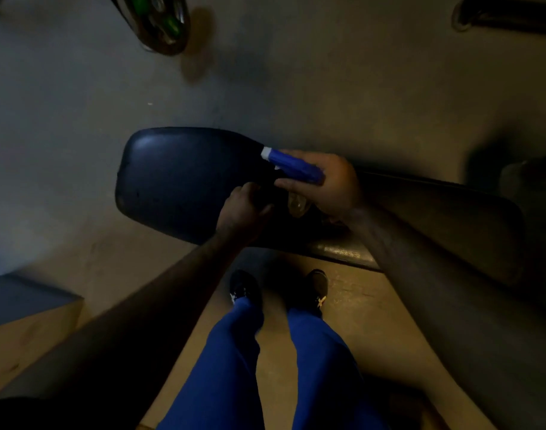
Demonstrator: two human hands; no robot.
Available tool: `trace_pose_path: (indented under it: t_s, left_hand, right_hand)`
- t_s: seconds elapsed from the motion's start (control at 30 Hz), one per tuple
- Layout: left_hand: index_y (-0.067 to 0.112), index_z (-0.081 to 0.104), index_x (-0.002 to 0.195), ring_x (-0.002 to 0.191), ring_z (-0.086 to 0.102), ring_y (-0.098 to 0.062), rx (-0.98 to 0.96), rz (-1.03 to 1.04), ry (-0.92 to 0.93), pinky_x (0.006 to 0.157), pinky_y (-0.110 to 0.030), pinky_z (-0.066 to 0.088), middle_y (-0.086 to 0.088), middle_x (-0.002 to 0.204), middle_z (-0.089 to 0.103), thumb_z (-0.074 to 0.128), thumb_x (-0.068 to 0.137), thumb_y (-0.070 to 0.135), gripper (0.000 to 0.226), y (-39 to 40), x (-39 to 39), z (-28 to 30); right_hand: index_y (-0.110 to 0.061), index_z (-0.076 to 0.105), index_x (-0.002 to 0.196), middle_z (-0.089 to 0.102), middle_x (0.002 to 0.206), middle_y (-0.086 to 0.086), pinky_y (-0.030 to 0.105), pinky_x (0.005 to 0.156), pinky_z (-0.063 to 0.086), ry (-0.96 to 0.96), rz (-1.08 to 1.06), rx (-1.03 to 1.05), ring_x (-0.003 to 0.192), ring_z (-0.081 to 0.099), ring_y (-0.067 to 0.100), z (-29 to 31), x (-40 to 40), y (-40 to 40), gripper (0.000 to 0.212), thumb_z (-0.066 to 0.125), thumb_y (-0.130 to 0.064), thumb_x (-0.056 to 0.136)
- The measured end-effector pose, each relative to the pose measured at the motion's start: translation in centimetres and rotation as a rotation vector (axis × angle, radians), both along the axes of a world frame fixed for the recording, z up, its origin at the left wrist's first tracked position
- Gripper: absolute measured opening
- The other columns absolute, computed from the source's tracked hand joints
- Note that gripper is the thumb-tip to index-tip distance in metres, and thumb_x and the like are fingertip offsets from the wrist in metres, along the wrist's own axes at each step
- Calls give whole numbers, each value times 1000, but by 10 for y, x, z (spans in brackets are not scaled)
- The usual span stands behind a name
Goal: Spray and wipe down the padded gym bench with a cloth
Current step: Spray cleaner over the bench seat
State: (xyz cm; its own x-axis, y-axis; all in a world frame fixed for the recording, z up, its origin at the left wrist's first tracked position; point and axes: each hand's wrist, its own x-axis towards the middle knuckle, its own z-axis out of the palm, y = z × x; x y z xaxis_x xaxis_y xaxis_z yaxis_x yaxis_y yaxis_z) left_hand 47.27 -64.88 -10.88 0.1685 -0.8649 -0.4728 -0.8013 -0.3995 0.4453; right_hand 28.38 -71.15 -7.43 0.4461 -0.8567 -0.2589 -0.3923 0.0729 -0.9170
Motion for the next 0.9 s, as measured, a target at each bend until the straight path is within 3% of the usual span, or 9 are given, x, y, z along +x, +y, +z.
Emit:
trace_pose_path:
  t_s: [0.07,0.1,0.2,0.33,0.43,0.73,0.8,0.9]
  left_hand:
    - [16,55,122,99,59,-23,-8,33,23,75,-32,48,-6,116,59,61,81,47,52,8,12,-4]
    - [18,54,125,98,57,-16,-2,63,38,70,-25,46,0,117,55,61,83,45,50,12,19,-5]
    - [19,48,134,99,43,-4,-26,119,50,70,-13,34,-1,124,49,64,89,37,51,19,50,-13]
    - [16,47,136,113,50,-20,-53,165,42,82,-27,37,-9,133,48,63,90,36,53,19,96,-13]
    - [16,46,137,117,49,-21,-72,188,42,85,-28,38,-8,135,47,62,91,37,54,14,142,-17]
    - [7,46,137,125,48,-32,-174,204,-150,101,-43,41,-15,137,50,62,88,37,60,-9,285,-72]
    - [5,42,140,133,41,-33,-196,178,-186,108,-44,36,-19,145,43,60,90,41,64,-13,303,-90]
    - [6,26,151,148,17,-31,-174,132,-199,120,-42,17,-19,159,21,46,95,54,76,-12,309,-119]
  right_hand:
    - [-27,53,144,69,112,-1,35,92,52,141,49,-134,103,63,16,0,15,-2,74,74,-59,80]
    - [-22,51,144,67,115,3,34,91,50,187,70,-210,105,61,20,0,25,-4,72,71,-55,83]
    - [-14,61,128,64,119,8,37,93,50,138,79,-231,106,61,23,2,61,-10,49,64,-37,86]
    - [-18,65,105,68,100,0,43,85,54,166,58,-151,90,64,19,1,112,-14,36,60,-40,77]
    - [-20,63,97,69,90,-6,42,79,56,177,40,-122,82,65,15,2,156,-14,24,63,-34,78]
    - [-17,61,92,57,76,-5,30,66,43,277,215,-69,70,58,15,-24,306,-27,15,65,-31,89]
    - [-13,60,95,58,79,0,34,69,49,325,194,-23,73,60,19,-36,328,-34,15,64,-28,94]
    - [-17,58,94,56,81,0,38,74,51,387,161,7,76,59,19,-53,355,-43,12,63,-27,94]
